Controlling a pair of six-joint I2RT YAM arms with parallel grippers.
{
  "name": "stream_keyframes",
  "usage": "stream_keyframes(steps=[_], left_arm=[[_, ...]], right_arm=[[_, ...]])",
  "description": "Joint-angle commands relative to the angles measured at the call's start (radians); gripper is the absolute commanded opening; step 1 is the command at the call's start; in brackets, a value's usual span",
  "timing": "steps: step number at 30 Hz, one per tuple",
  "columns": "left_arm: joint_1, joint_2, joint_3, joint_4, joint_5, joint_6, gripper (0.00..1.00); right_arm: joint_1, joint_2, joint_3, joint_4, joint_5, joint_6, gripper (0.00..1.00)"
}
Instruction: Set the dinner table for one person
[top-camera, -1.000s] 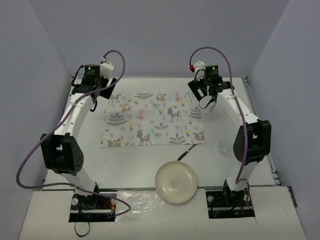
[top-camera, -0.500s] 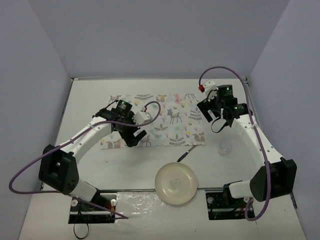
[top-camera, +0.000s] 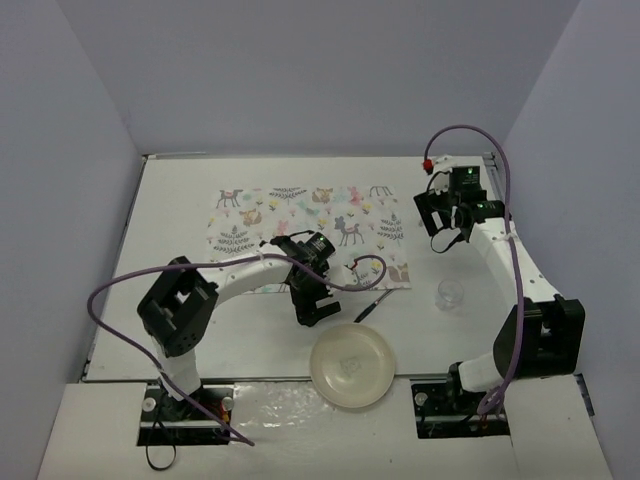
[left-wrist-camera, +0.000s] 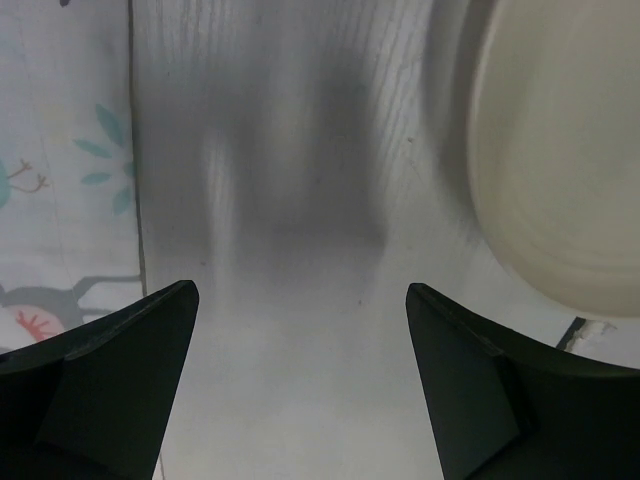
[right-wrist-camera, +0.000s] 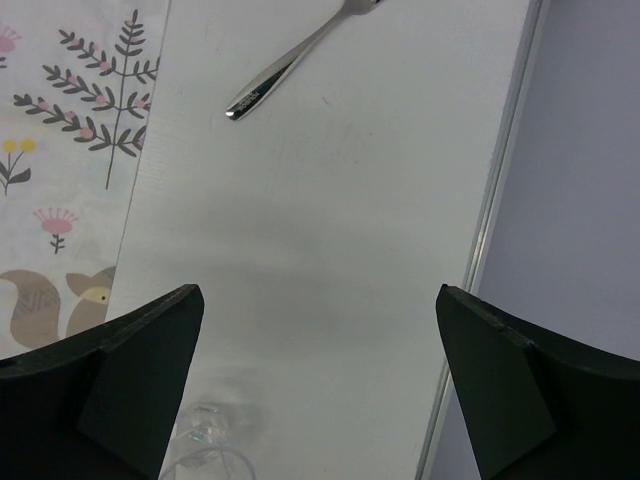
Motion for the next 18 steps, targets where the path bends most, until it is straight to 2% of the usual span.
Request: stream_keyframes(steps=[1, 5, 11, 18], left_arm=[[0.007, 0.059, 0.096, 0.024, 0.062, 0.018, 0.82], [-0.014, 0.119, 0.111, 0.035, 0.107, 0.022, 0.82], [-0.019, 0.146, 0.102, 0.041, 0.131, 0.031, 0.82], [-0.004, 0.04, 0.061, 0.09, 0.006, 0.013, 0.82]], right_arm=[[-0.034, -0.024, 0.007, 0.098, 0.069, 0.041, 1.0], [-0.083, -0.037, -0.005, 0.167, 0.141, 0.076, 1.0], [-0.143, -0.006, 0.014, 0.181, 0.15, 0.091, 1.0], [-0.144, 0.031, 0.011, 0.193, 0.134, 0.108, 1.0]])
